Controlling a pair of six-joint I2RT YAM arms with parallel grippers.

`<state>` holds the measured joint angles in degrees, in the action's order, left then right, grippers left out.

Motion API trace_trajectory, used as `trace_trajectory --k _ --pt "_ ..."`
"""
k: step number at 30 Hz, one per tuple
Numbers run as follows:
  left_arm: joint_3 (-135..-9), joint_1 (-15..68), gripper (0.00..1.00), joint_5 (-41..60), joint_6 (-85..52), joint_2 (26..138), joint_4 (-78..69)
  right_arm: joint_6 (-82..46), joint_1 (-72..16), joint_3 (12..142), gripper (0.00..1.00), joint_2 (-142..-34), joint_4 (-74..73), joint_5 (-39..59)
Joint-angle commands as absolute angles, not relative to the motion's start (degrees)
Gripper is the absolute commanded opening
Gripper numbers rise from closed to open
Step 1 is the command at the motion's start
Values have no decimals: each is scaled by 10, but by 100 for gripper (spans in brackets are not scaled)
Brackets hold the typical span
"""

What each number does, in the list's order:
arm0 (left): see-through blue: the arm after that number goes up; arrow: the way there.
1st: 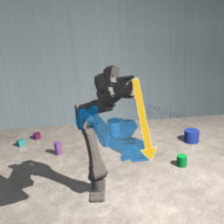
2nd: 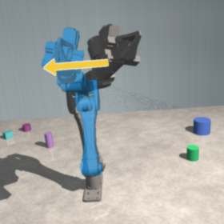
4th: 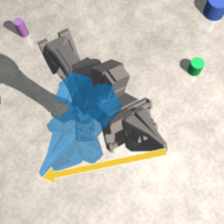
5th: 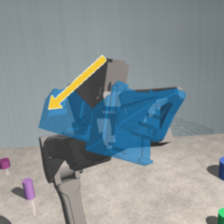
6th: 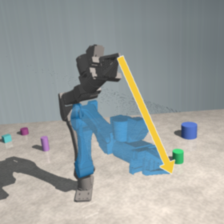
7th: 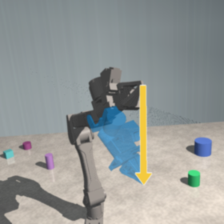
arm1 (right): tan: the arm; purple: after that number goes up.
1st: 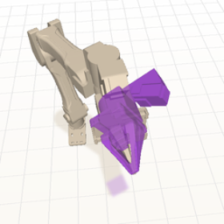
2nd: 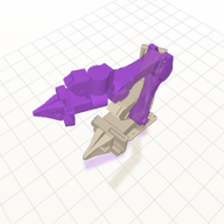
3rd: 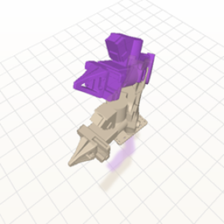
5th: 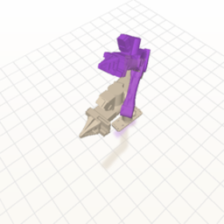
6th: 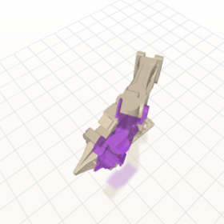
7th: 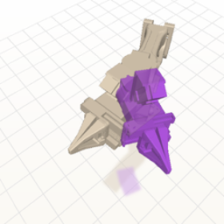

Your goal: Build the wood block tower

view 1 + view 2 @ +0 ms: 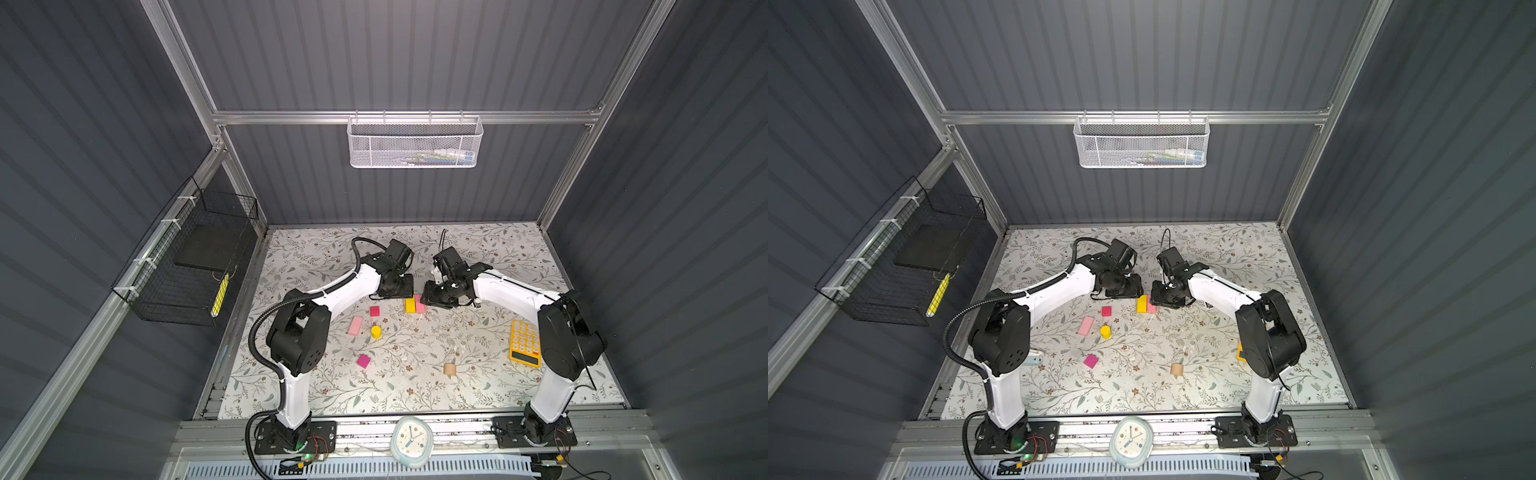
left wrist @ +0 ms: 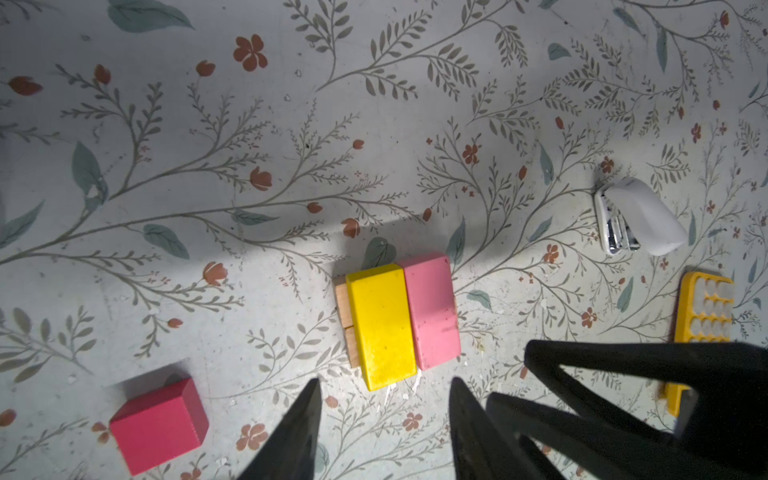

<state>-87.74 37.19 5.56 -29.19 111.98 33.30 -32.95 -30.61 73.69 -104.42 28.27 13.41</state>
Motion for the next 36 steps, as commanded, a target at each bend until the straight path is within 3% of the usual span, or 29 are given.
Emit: trace_trajectory --k 1,7,19,36 --pt "-871 367 49 75 -295 1133 323 -318 -300 759 47 -1061 284 154" --pt "-870 366 40 77 -294 1146 323 -313 -292 776 46 -1083 284 166" --pt "-870 366 40 95 -295 1166 324 -324 -285 775 40 -1104 264 186" --pt "-868 367 39 108 -301 1180 322 -331 -284 779 41 -1120 263 208"
